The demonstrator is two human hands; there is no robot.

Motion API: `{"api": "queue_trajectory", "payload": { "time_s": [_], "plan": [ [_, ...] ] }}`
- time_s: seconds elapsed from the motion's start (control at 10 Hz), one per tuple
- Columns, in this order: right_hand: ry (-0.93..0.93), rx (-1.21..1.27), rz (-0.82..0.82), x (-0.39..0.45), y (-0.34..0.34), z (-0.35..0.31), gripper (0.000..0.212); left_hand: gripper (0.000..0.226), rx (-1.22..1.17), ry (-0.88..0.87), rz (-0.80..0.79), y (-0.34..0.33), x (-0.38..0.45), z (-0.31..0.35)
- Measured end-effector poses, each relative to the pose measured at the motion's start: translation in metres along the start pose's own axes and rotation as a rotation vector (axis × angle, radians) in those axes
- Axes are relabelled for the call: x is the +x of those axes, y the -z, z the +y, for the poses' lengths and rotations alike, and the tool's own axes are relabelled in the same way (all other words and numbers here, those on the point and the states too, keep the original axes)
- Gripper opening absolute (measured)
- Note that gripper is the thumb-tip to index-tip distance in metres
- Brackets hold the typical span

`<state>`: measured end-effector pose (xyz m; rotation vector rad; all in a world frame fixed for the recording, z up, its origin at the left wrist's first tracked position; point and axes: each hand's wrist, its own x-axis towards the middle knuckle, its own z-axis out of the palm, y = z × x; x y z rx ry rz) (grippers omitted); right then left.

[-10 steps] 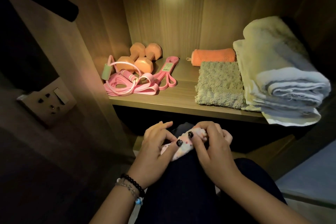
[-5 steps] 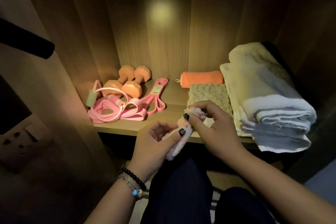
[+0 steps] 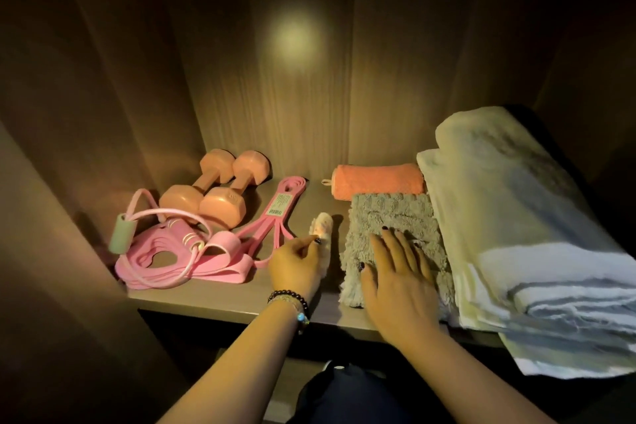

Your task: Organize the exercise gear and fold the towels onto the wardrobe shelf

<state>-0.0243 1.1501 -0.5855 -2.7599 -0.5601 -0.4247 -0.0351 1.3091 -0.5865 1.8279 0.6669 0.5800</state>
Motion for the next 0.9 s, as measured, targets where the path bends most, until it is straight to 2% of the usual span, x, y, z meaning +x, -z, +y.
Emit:
{"api": "queue_trajectory", "payload": {
  "time_s": [0.2, 0.4, 0.7, 0.8, 0.9],
  "plan": [
    [-0.002, -0.017, 0.032, 0.008, -0.01, -0.002, 0.054, 0.028, 0.161, -0.234, -0.145, -0.031, 0.024, 0.014],
    [0.011, -0.018, 0.064, 0.018, -0.015, 0.001, 0.052, 0.039, 0.214, -0.293, -0.258, -0.038, 0.039, 0.016],
    [-0.014, 0.061, 0.027, 0.012, -0.008, 0.0, 0.054, 0.045, 0.132, -0.233, -0.294, -0.026, 0.02, 0.014],
    [0.02, 0.12, -0.088, 0.018, 0.006, 0.002, 0.069, 0.054, 0.074, -0.165, -0.318, -0.011, 0.006, 0.012],
    [0.015, 0.249, -0.249, 0.016, 0.033, 0.003, 0.059, 0.057, 0.039, -0.097, -0.313, 0.012, -0.016, 0.014]
  ]
}}
